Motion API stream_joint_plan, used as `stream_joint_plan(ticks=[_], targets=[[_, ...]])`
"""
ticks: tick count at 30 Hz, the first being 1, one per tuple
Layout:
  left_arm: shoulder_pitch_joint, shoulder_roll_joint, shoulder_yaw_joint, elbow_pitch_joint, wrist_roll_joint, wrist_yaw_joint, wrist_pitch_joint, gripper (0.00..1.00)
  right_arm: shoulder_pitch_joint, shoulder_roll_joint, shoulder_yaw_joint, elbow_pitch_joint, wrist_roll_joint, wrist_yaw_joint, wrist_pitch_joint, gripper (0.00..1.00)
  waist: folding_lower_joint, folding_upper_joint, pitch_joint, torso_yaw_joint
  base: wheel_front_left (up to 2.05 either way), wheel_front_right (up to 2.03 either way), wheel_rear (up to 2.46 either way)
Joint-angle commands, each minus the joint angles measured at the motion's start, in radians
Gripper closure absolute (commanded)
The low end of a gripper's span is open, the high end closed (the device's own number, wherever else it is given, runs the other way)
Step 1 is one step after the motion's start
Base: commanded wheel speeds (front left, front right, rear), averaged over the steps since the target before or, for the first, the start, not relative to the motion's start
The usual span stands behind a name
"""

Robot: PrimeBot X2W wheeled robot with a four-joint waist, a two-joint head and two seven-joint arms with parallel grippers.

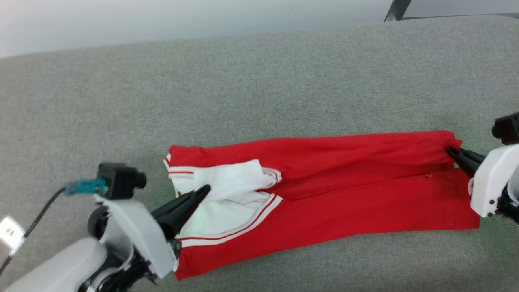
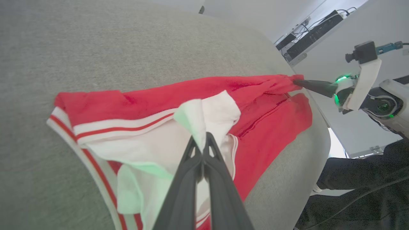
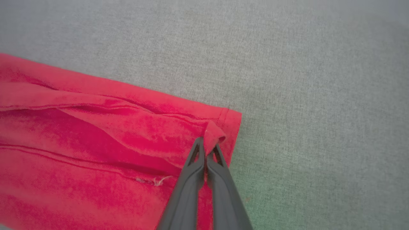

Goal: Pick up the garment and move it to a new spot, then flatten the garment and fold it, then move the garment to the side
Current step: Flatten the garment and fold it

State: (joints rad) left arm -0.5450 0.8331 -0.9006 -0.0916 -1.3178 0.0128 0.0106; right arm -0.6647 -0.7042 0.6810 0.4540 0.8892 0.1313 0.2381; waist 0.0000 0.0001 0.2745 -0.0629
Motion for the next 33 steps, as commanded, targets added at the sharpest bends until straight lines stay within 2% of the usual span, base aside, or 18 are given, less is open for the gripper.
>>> stream_joint_plan(ticks=[1,7,11,14,15,16,17,23,24,25,26,28,29,30,31,33], targets=[[0.021,0.011,0.010,-0.010,-0.008,0.011,-0.017,1.00,0.019,-0.006,-0.017,-0.002,-0.004,-0.001,0.003,1.00,0.0000,-0.0001,0.002,0.000,0.00,0.00,0.00],[0.104,0.041,0.026,-0.054,-0.036,0.052,-0.075,1.00,0.087,0.004,-0.079,-0.019,-0.027,-0.001,0.013,1.00,0.0000,-0.0001,0.010,0.004,0.00,0.00,0.00],[0.119,0.028,0.015,-0.042,-0.011,0.078,-0.092,1.00,0.111,0.025,-0.112,-0.021,-0.049,-0.001,0.025,1.00,0.0000,-0.0001,0.015,0.002,0.00,0.00,0.00],[0.113,-0.005,-0.013,-0.012,0.033,0.105,-0.100,1.00,0.120,0.047,-0.129,-0.014,-0.071,-0.001,0.027,1.00,0.0000,-0.0001,0.017,-0.001,0.00,0.00,0.00],[0.112,-0.019,-0.018,-0.002,0.036,0.109,-0.103,0.94,0.123,0.053,-0.135,-0.010,-0.074,-0.001,0.027,1.00,0.0000,-0.0001,0.017,-0.002,0.00,0.00,0.00],[0.111,-0.036,-0.016,0.009,0.033,0.111,-0.113,0.82,0.127,0.059,-0.141,-0.009,-0.076,-0.001,0.028,1.00,0.0000,-0.0001,0.016,-0.002,0.00,0.00,0.00],[0.109,-0.048,-0.013,0.022,0.030,0.113,-0.120,0.80,0.129,0.065,-0.144,-0.009,-0.079,-0.001,0.030,1.00,0.0000,-0.0001,0.015,-0.001,0.00,0.00,0.00],[0.090,-0.096,-0.017,0.099,0.051,0.120,-0.143,0.86,0.141,0.086,-0.165,-0.016,-0.100,-0.001,0.041,1.00,0.0000,-0.0001,0.006,-0.004,0.00,0.00,0.00],[0.089,-0.100,-0.017,0.110,0.051,0.118,-0.145,0.84,0.144,0.089,-0.169,-0.016,-0.102,-0.001,0.043,0.97,0.0000,-0.0001,0.004,-0.005,0.00,0.00,0.00],[0.089,-0.104,-0.016,0.120,0.050,0.118,-0.150,0.82,0.146,0.091,-0.171,-0.015,-0.104,-0.001,0.044,0.89,0.0000,-0.0001,0.002,-0.005,0.00,0.00,0.00],[0.088,-0.108,-0.015,0.128,0.053,0.120,-0.153,0.74,0.148,0.094,-0.174,-0.014,-0.107,-0.001,0.043,0.73,0.0000,-0.0001,0.000,-0.006,0.00,0.00,0.00],[0.090,-0.115,-0.016,0.141,0.054,0.117,-0.161,0.55,0.150,0.099,-0.179,-0.012,-0.112,-0.001,0.042,0.39,0.0000,-0.0001,-0.007,-0.006,0.00,0.00,0.00],[0.094,-0.119,-0.013,0.147,0.054,0.115,-0.169,0.27,0.154,0.101,-0.187,-0.007,-0.112,-0.001,0.041,0.04,0.0000,-0.0001,-0.012,-0.006,0.00,0.00,0.00],[0.101,-0.122,-0.011,0.149,0.049,0.117,-0.173,0.07,0.157,0.101,-0.191,-0.004,-0.111,-0.001,0.046,0.00,0.0000,-0.0001,-0.018,-0.007,0.00,0.00,0.00],[0.109,-0.122,-0.012,0.148,0.048,0.119,-0.180,0.00,0.160,0.102,-0.193,-0.004,-0.111,-0.001,0.052,0.00,0.0000,-0.0001,-0.024,-0.007,0.00,0.00,0.00],[0.125,-0.122,-0.006,0.139,0.046,0.129,-0.196,0.00,0.165,0.108,-0.209,-0.007,-0.100,-0.001,0.063,0.00,0.0000,-0.0001,-0.040,-0.006,0.00,0.00,0.00]])
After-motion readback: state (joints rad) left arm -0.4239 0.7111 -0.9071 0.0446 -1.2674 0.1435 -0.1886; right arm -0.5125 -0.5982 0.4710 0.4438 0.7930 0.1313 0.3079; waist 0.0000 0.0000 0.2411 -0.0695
